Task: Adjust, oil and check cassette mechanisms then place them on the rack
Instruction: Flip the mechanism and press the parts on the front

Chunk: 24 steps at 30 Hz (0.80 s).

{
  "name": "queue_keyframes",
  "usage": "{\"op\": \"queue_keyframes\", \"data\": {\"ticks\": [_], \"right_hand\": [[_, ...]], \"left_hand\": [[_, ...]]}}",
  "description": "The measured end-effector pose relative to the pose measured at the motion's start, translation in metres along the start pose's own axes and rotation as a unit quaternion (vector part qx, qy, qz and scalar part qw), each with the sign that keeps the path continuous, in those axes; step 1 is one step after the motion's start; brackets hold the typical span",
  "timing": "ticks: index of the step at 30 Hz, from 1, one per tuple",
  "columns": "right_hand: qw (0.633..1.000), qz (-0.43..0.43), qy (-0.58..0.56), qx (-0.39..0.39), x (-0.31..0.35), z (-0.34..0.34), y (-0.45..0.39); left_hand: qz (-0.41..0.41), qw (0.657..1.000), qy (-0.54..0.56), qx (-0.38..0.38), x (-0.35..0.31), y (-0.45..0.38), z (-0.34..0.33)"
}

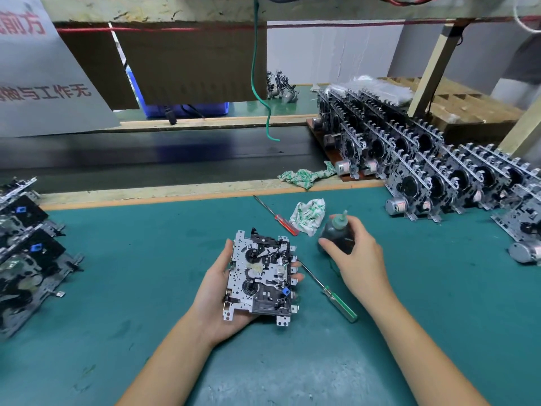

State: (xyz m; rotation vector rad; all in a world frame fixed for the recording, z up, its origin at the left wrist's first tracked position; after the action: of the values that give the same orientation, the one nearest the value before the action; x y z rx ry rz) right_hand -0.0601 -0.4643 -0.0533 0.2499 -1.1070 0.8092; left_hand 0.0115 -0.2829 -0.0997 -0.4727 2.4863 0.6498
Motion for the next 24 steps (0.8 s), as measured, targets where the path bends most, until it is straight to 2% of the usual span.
{"op": "queue_keyframes", "data": {"ticks": [3, 5, 6, 8, 9, 10, 12, 14, 15, 17, 19, 22, 24], "right_hand": [[1.0, -0.018, -0.015, 0.01, -0.005, -0.005, 0.0], [1.0, -0.011, -0.009, -0.018, -0.003, -0.001, 0.001], [0.998, 0.024, 0.002, -0.063, 0.004, 0.008, 0.002], [0.975, 0.148, 0.027, -0.162, 0.025, 0.029, 0.011], [0.963, 0.2, 0.036, -0.175, 0.036, 0.036, 0.018], [0.958, 0.238, 0.057, -0.15, 0.044, 0.036, 0.023], [0.947, 0.28, 0.155, -0.018, 0.053, 0.023, 0.037], [0.902, 0.309, 0.271, 0.131, 0.047, 0.003, 0.055], [0.88, 0.318, 0.306, 0.175, 0.043, -0.003, 0.062], [0.854, 0.342, 0.34, 0.196, 0.04, -0.003, 0.069], [0.841, 0.369, 0.35, 0.185, 0.04, 0.001, 0.071], [0.838, 0.4, 0.33, 0.171, 0.038, 0.004, 0.074], [0.841, 0.406, 0.324, 0.153, 0.036, 0.004, 0.078]], "left_hand": [[0.012, 1.0, -0.007, 0.027, 0.001, 0.002, -0.004], [0.023, 0.998, -0.019, 0.05, 0.001, 0.003, -0.006], [0.029, 0.998, -0.025, 0.058, 0.001, 0.004, -0.008], [0.05, 0.996, -0.039, 0.068, 0.002, 0.007, -0.009], [0.066, 0.994, -0.042, 0.079, 0.004, 0.008, -0.009], [0.077, 0.992, -0.047, 0.088, 0.003, 0.009, -0.008], [0.102, 0.988, -0.086, 0.082, 0.001, 0.014, -0.002], [0.105, 0.985, -0.126, 0.045, -0.003, 0.019, -0.003], [0.1, 0.986, -0.133, 0.033, -0.005, 0.021, -0.006], [0.107, 0.986, -0.13, -0.013, -0.004, 0.017, -0.001], [0.076, 0.969, -0.224, -0.078, -0.009, 0.014, 0.006], [0.138, 0.96, -0.241, -0.034, -0.006, 0.02, 0.015], [0.124, 0.968, -0.217, -0.013, -0.012, 0.021, 0.019]]}}
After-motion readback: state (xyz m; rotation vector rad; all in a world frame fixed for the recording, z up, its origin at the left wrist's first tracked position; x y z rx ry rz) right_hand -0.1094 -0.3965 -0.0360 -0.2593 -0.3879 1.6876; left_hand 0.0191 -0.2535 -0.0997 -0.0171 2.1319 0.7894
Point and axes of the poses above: each hand's wrist, its own y-axis away from the middle knuckle, its own z-axis out of the back of the hand, x = y × z, the point moved 6 cm from there along -y, towards the middle knuckle, and after that the axes turned 2 degrees about -x, right-handed, at the moved point
